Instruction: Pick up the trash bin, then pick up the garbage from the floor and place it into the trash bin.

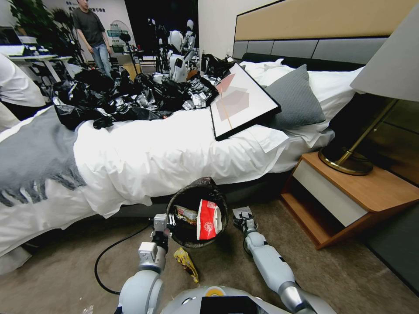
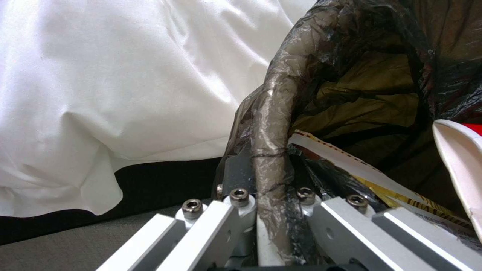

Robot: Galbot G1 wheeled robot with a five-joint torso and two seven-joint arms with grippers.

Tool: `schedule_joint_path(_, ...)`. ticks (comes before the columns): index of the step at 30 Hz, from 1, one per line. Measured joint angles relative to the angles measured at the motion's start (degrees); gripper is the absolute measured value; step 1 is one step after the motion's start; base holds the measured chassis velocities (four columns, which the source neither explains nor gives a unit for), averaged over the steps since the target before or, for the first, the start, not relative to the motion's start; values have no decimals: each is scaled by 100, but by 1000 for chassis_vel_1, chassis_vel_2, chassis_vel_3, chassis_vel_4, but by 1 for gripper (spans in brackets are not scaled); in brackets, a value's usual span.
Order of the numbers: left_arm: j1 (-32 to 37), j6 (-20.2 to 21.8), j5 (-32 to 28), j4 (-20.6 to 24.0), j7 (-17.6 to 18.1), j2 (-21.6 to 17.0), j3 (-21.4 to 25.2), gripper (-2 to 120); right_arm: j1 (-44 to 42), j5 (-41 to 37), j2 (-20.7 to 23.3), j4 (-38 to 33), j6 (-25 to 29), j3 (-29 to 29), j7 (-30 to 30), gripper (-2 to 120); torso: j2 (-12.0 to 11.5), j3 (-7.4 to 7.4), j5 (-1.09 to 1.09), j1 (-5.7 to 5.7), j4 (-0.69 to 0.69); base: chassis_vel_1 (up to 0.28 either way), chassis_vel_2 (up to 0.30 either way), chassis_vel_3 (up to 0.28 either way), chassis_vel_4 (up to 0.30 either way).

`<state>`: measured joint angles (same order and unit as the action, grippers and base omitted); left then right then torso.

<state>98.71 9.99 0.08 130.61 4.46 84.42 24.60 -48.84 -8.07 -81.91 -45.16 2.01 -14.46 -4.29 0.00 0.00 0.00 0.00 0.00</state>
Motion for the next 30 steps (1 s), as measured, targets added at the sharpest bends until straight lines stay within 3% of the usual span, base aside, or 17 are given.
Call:
schedule_joint_path(5,1,-1,2,10,5,-2,-2,0,-24,5,-1,11,26,-7,18,84,0,0,0,0,0,0,0,0,0)
schedule_joint_path(12,-1,-4,6,12,12,-2,-13,0,-64,-4,39,52,86,-66,64,54,0,0,0,0,0,0,0,0,0)
schedule_joint_path(17,-2,-5,6,12,13,-3,-11,0,-80,-21,69,68,117,-84,86,43,0,0,0,0,0,0,0,0,0)
schedule_joint_path(20,-9,-5,6,12,16,0,-24,0,-109,-48,98,75,150,-104,99,25,0,0,1,0,1,0,0,0,0)
schedule_joint_path(25,-12,-6,6,15,17,2,-27,0,-136,-54,130,57,172,-113,112,11,0,0,0,0,0,0,0,0,0)
schedule_joint_path(27,-16,-5,6,17,17,6,-33,0,-161,-56,155,21,188,-120,121,1,0,0,0,0,-1,0,0,0,0)
schedule_joint_path(30,-23,-6,6,17,17,8,-45,0,-183,-57,173,-15,207,-130,123,0,0,0,0,0,-1,0,0,0,0)
